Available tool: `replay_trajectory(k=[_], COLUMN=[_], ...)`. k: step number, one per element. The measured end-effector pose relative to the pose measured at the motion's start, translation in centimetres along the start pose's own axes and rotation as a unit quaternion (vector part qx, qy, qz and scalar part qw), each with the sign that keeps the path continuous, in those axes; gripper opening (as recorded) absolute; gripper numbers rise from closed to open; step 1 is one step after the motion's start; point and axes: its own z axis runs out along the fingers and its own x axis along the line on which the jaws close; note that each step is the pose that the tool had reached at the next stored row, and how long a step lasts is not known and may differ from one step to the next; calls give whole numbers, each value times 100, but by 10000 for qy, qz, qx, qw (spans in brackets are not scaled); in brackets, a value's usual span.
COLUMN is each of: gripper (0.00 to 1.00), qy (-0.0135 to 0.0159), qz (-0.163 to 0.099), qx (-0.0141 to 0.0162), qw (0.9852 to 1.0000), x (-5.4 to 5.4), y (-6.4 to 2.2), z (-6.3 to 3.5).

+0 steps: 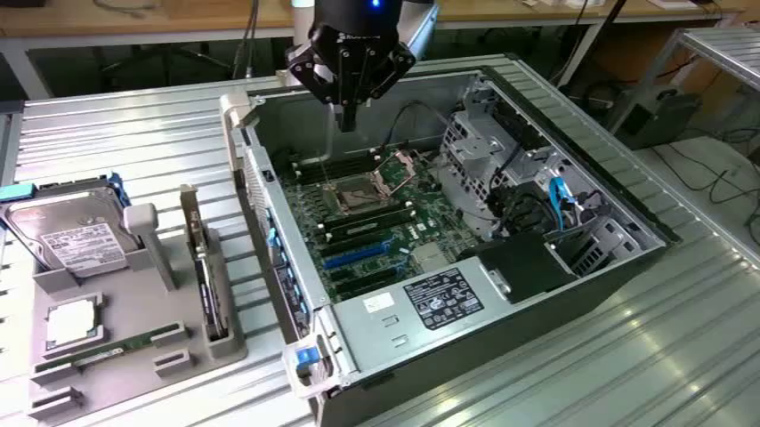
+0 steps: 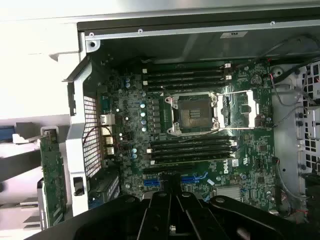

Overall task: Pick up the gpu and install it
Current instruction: 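Reach for the gpu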

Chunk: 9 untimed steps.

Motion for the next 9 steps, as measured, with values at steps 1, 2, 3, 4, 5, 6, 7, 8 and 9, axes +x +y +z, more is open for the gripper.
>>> replay_trajectory(k=[1,2,3,4,5,6,7,8,9], gripper=[11,11,11,11,11,11,11,11,11], qy=[0,0,0,0,0,0,0,0,0], qz=[0,0,0,0,0,0,0,1,1], qx=[0,0,0,0,0,0,0,0,0], qw=[10000,10000,10000,10000,10000,10000,10000,10000,10000], x=[0,0,0,0,0,0,1,14,38], y=[0,0,0,0,0,0,-2,-16,-31], z=[0,0,0,0,0,0,0,-1,-3])
